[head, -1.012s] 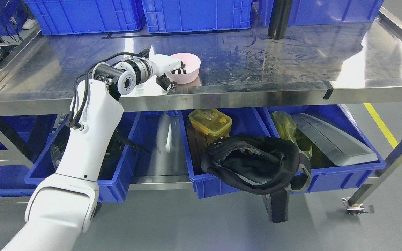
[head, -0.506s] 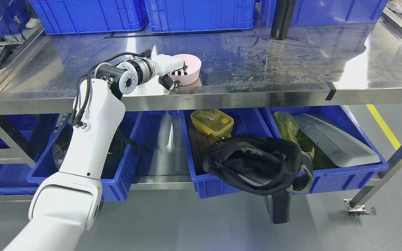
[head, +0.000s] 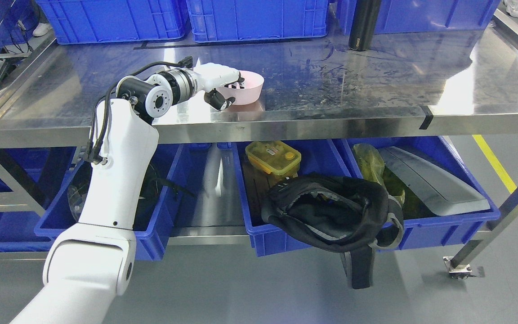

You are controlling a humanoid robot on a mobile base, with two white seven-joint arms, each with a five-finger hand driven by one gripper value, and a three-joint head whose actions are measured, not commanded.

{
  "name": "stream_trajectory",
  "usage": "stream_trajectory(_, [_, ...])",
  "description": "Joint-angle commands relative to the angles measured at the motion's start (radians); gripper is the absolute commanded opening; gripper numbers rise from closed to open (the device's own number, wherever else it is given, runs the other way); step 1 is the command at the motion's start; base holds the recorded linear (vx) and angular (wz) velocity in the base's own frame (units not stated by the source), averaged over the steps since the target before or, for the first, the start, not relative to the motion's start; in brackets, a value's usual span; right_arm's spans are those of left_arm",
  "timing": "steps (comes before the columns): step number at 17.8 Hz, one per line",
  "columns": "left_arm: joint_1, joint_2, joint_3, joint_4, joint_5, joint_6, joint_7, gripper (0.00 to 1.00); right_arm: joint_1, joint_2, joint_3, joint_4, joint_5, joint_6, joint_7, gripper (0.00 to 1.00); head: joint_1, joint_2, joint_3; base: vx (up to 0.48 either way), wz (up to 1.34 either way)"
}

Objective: Stack pink IKEA bowl on shelf middle layer
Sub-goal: 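Lift the pink bowl off the shelf with the left hand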

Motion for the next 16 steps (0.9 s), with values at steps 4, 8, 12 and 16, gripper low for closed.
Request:
stream_trajectory(4, [0.01, -0.011, 0.098, -0.132, 0.001, -0.007, 0.0, 0.01, 0.023, -0.017, 0.0, -0.017, 0.0, 0.0, 0.001, 1.0, 0.0, 0.0, 0.0, 0.0, 0.0])
stream_trajectory(8, [0.035, -0.049, 0.146, -0.275, 0.025, -0.067, -0.003, 0.02, 0.023, -0.017, 0.0, -0.017, 0.0, 0.0, 0.001, 1.0, 0.0, 0.0, 0.0, 0.0, 0.0])
stream_trajectory(12, [0.123, -0.102, 0.192, -0.424, 0.053, -0.207, -0.022, 0.02, 0.023, -0.017, 0.0, -0.017, 0.0, 0.0, 0.001, 1.0, 0.0, 0.0, 0.0, 0.0, 0.0])
stream_trajectory(16, [0.168, -0.102, 0.198, -0.468, 0.125, -0.377, -0.055, 0.02, 0.023, -0.017, 0.0, -0.017, 0.0, 0.0, 0.001, 1.0, 0.0, 0.0, 0.0, 0.0, 0.0])
